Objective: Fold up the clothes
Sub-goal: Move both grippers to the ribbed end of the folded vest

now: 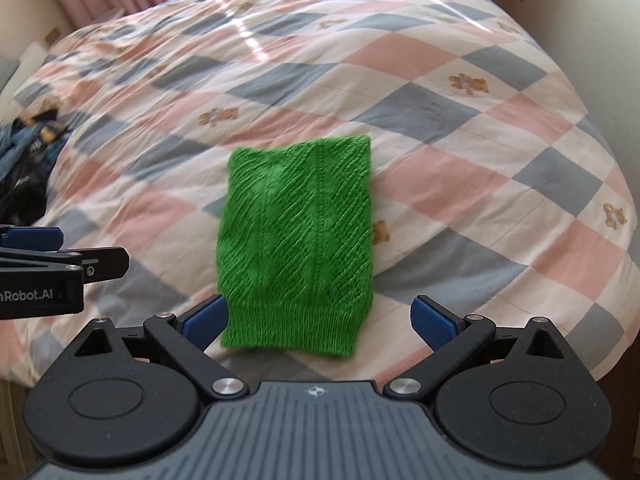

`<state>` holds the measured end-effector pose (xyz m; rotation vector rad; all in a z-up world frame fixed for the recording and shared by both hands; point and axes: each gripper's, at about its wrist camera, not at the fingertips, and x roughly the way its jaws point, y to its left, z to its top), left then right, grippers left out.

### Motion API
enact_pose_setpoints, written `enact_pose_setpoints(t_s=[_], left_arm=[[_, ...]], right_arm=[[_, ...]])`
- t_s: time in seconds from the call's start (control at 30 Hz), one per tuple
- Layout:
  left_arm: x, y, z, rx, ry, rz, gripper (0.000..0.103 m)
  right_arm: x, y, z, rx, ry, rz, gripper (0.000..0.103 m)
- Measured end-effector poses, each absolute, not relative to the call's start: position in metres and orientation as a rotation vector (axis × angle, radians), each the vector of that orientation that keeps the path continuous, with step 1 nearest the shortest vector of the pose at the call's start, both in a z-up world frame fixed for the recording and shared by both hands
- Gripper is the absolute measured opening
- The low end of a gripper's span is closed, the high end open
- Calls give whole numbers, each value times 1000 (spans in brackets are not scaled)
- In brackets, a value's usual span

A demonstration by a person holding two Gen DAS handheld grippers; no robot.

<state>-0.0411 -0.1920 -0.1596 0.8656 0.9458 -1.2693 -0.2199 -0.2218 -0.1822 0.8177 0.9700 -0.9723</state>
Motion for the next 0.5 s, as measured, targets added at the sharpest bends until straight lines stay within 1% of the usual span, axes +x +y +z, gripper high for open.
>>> enact_pose_setpoints(t_s=[0.33, 0.5], left_arm=[[-37, -226, -181, 927, 969, -1286, 79], [-35, -234, -201, 945, 1024, -1278, 79]], right_arm=[[-223, -244, -207, 887, 997, -1007, 100], [-238, -253, -222, 920, 978, -1009, 100]])
